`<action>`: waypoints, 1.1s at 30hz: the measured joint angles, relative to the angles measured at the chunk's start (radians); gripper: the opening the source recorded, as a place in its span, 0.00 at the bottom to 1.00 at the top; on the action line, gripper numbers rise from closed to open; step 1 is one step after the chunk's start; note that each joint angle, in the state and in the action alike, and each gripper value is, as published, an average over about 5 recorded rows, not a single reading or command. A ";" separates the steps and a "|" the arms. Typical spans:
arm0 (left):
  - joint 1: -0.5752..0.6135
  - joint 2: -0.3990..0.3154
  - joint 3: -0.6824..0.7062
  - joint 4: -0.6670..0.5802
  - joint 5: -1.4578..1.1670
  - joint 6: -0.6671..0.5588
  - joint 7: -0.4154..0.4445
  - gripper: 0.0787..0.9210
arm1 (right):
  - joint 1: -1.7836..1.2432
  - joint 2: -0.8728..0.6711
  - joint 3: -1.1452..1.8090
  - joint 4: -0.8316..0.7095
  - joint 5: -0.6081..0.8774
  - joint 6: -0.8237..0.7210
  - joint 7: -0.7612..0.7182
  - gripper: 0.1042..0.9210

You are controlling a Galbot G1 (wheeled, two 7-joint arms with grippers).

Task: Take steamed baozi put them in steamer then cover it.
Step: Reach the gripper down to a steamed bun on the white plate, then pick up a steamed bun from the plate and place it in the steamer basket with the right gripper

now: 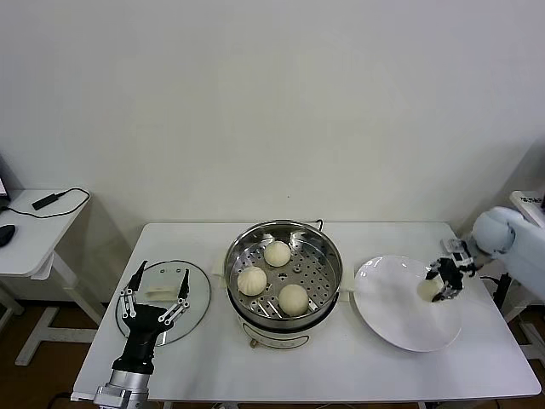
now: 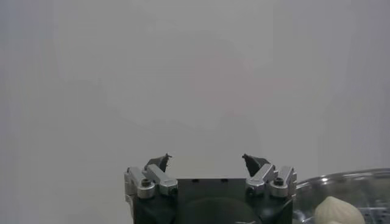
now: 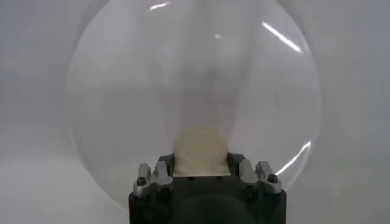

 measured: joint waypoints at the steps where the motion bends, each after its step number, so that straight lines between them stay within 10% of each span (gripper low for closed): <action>1: -0.001 0.000 0.002 0.000 0.000 0.001 0.000 0.88 | 0.038 0.004 -0.027 0.013 0.021 -0.004 -0.007 0.62; 18: -0.014 0.001 0.013 0.002 0.003 0.006 0.000 0.88 | 0.509 0.246 -0.371 0.261 0.391 -0.148 0.000 0.62; 33: -0.012 0.005 0.011 0.000 0.003 0.005 0.001 0.88 | 0.496 0.409 -0.465 0.299 0.424 -0.211 0.064 0.62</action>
